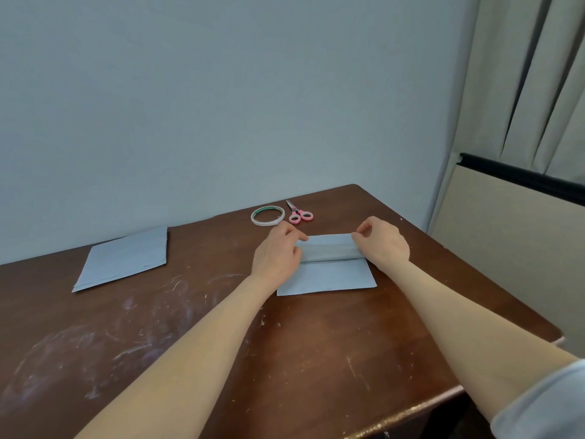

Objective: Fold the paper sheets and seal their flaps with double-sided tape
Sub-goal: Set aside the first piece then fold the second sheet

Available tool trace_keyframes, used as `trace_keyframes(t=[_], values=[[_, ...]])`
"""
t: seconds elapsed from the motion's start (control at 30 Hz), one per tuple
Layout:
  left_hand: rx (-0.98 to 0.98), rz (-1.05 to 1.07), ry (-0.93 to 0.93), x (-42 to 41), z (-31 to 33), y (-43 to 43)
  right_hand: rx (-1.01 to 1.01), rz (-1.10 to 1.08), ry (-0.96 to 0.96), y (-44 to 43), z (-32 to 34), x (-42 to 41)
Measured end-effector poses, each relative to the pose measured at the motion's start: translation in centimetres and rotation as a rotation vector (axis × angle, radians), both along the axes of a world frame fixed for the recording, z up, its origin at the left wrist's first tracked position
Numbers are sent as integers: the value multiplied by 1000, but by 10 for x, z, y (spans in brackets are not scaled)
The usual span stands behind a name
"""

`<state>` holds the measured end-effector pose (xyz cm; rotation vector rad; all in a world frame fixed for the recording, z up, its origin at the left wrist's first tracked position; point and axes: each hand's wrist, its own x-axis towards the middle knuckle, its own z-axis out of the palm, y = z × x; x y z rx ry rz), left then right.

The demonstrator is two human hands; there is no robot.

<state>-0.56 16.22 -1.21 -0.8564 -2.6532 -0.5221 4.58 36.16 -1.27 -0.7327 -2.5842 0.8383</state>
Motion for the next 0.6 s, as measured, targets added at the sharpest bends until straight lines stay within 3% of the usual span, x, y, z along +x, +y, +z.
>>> trace_keyframes(t=[0.1, 0.2, 0.43, 0.6], values=[[-142, -187, -1, 4, -6, 7, -37, -53, -101, 2, 0, 4], [-329, -277, -116, 9, -12, 11, -74, -52, -190, 7, 3, 7], [-471, -171, -246, 13, -18, 8, -344, 123, -6, 9, 3, 1], [-484, -119, -221, 15, -14, 7, -267, 97, 27, 6, -2, -6]])
